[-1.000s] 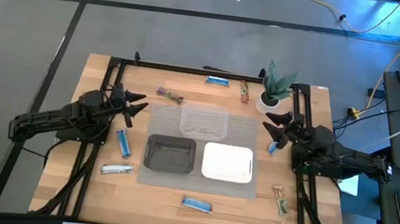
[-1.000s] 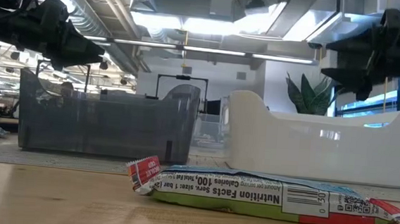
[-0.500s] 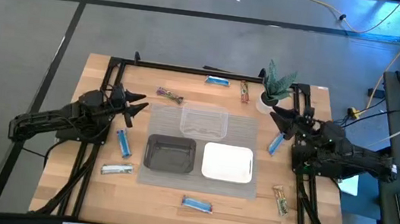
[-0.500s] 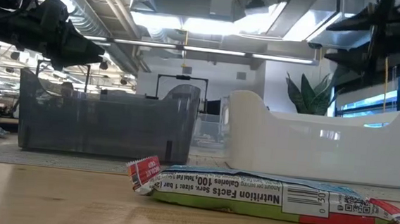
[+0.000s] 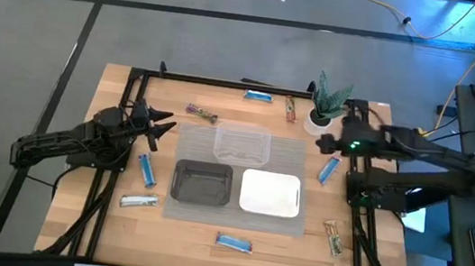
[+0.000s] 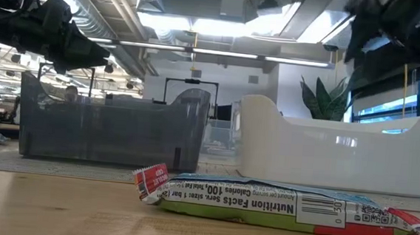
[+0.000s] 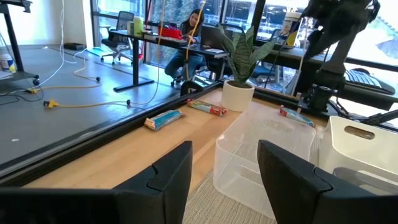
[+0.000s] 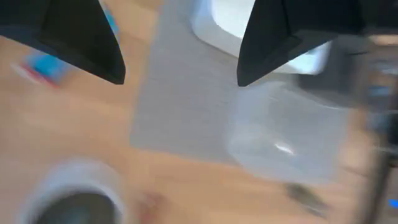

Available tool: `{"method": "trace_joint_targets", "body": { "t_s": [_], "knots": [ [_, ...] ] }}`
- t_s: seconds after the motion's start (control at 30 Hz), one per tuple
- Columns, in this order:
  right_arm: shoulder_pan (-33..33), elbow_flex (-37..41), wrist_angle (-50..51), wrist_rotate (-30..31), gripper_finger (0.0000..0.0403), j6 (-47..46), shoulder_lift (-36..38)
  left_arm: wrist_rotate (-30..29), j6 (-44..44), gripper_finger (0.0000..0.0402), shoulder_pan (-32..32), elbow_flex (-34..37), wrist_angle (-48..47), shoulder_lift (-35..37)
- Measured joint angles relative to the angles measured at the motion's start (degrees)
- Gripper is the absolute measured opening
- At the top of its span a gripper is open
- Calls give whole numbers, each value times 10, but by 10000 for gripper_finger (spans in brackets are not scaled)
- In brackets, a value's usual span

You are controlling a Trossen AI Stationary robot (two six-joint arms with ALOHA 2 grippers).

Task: Pick and place Granola Bars by type
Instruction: Put the middle right red granola bar into the transparent bin

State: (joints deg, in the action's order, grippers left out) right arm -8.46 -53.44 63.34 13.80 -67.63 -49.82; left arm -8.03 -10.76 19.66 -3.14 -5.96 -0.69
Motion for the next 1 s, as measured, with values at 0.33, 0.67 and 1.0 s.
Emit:
{"method": "trace_joint_targets", "body": {
  "t_s": [0.33,0.67,1.0],
  "knots": [
    [0,10,157,-54,311,-99,-165,0,-22,175,0,0,0,0],
    [0,102,32,-75,311,-157,-187,0,-21,175,0,0,0,0],
    [0,208,-77,-75,311,-207,-187,0,-20,175,0,0,0,0]
  ]
}}
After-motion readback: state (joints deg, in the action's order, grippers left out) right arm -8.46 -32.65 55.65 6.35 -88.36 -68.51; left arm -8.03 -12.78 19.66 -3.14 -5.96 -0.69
